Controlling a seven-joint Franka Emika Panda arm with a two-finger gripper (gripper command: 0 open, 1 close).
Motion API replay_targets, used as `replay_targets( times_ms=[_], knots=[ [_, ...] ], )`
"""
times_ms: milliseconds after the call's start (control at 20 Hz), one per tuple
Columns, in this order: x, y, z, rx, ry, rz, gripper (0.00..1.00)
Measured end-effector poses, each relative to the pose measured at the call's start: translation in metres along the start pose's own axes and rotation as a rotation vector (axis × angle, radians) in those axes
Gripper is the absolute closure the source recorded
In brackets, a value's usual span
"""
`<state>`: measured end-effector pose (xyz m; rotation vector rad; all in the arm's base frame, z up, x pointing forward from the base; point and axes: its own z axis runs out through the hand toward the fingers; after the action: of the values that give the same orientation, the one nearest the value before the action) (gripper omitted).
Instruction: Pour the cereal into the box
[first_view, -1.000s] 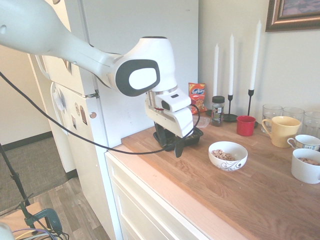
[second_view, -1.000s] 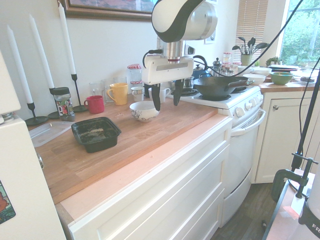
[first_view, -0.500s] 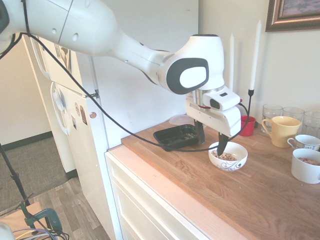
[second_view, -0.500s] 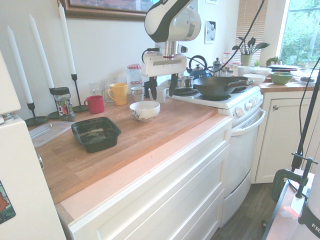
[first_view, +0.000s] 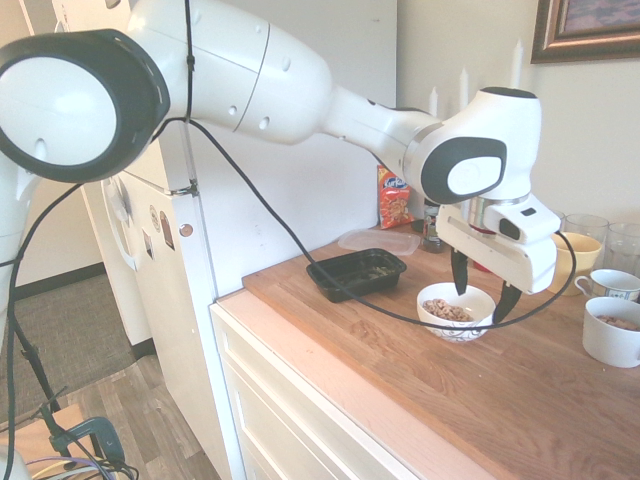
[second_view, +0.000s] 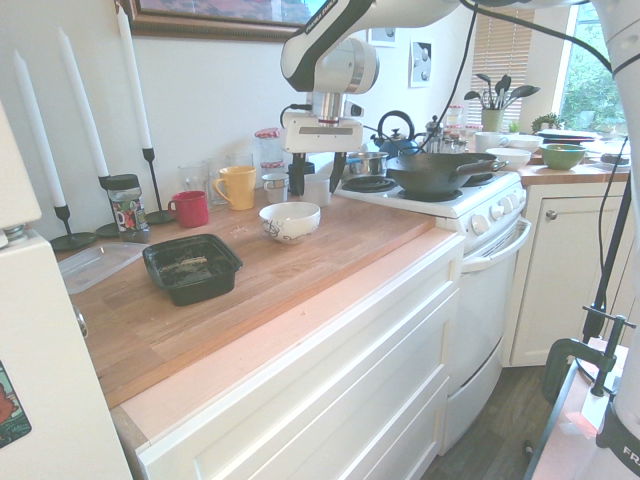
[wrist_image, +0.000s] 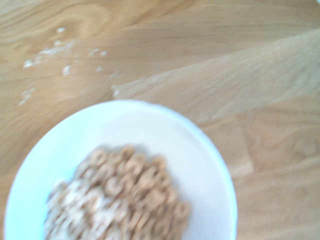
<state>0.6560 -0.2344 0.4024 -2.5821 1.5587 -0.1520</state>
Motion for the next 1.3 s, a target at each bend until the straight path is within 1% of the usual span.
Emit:
replay_targets(
  times_ms=[200,350,400,900,1300],
  knots=[
    [0.012,0.003,0.034,-0.023,-0.024,0.015,0.0],
    [0.013,0.004,0.047,-0.038,-0.036,0.017,0.0],
    [0.013,0.005,0.05,-0.04,-0.038,0.016,1.0],
    [0.006,0.007,0.067,-0.029,-0.078,0.022,1.0],
    [-0.001,0.001,0.07,-0.024,-0.083,0.012,1.0]
  ],
)
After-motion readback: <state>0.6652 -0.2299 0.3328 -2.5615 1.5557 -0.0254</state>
